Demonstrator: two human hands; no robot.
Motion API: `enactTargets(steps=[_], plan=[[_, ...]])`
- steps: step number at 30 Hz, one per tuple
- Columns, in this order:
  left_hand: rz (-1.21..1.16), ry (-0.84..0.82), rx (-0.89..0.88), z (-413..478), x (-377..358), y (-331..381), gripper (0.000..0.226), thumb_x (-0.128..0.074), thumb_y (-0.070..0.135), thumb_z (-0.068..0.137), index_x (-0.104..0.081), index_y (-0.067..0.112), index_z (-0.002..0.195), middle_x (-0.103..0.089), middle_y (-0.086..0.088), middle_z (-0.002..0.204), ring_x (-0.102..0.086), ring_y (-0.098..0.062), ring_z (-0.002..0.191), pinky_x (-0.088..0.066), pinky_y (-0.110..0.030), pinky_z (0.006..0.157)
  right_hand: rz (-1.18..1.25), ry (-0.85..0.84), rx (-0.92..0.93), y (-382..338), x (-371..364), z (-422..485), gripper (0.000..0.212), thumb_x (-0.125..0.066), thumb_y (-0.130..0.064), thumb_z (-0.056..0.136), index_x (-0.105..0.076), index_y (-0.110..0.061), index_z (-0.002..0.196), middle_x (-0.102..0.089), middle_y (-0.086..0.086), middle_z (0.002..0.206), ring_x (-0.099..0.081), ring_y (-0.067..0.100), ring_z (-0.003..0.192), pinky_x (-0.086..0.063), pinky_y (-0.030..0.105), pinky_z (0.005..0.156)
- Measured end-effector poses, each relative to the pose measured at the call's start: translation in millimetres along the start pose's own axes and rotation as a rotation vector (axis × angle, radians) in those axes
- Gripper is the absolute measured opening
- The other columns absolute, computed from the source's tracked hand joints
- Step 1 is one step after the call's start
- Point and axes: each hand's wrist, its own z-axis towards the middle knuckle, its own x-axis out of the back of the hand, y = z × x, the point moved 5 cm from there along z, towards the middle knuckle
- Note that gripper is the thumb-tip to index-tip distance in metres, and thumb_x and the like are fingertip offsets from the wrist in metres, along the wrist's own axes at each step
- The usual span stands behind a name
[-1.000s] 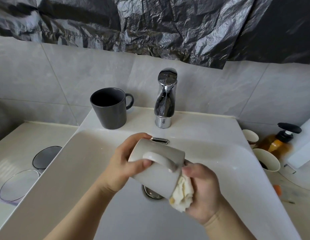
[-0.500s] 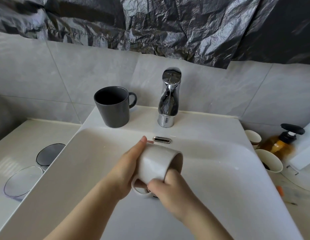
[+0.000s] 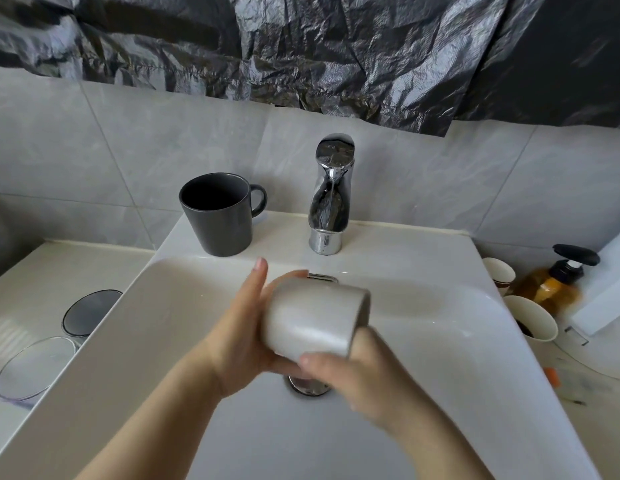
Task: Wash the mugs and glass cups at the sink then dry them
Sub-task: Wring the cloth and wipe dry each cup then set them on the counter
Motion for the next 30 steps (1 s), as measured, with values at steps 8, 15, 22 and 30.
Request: enactTargets(steps=[8,15,22,30], plan=[[0.418,0.135,-0.593,-5,0,18,0.045,-0.058,0.052,0.063,-0.065,0.032,0.103,-0.067,0.017,0.098,-0.061,-0.003,0.091,-0.047,-0.013,0.074,0.757,-0.147,-0.147,7,-5,1,0.031,-0.075,-0.018,0.065,-0.075,-0.012,0.095,-0.065,0.032,0.097,-0.065,0.043,0.093,-0.057,0.043,0.068],[0.026,0.038,-0.006,2,-2,-6,0.053,-0.053,0.067,0.066,-0.067,0.035,0.105,-0.072,0.0,0.105,-0.068,-0.022,0.089,-0.055,-0.038,0.061,-0.24,-0.023,-0.031,12,1,3,0.062,-0.067,-0.037,0.067,-0.053,-0.017,0.124,-0.062,0.005,0.116,-0.057,0.023,0.113,-0.051,0.033,0.091],[0.513,0.196,-0.686,-6,-2,13,0.034,-0.06,0.048,0.071,-0.064,0.038,0.103,-0.065,0.018,0.107,-0.061,-0.004,0.1,-0.047,-0.015,0.082,0.791,-0.184,-0.121,-5,-2,-2,0.032,-0.064,-0.003,0.059,-0.077,-0.01,0.088,-0.07,0.027,0.091,-0.065,0.032,0.065,-0.049,0.025,0.052],[0.042,0.163,0.022,5,3,-7,0.062,-0.037,0.076,0.071,-0.071,0.034,0.102,-0.069,-0.003,0.108,-0.064,-0.028,0.1,-0.056,-0.048,0.063,-0.512,0.014,-0.034,8,-3,3,0.04,-0.063,-0.022,0.077,-0.058,-0.019,0.116,-0.063,-0.004,0.101,-0.059,0.017,0.098,-0.05,0.029,0.087]])
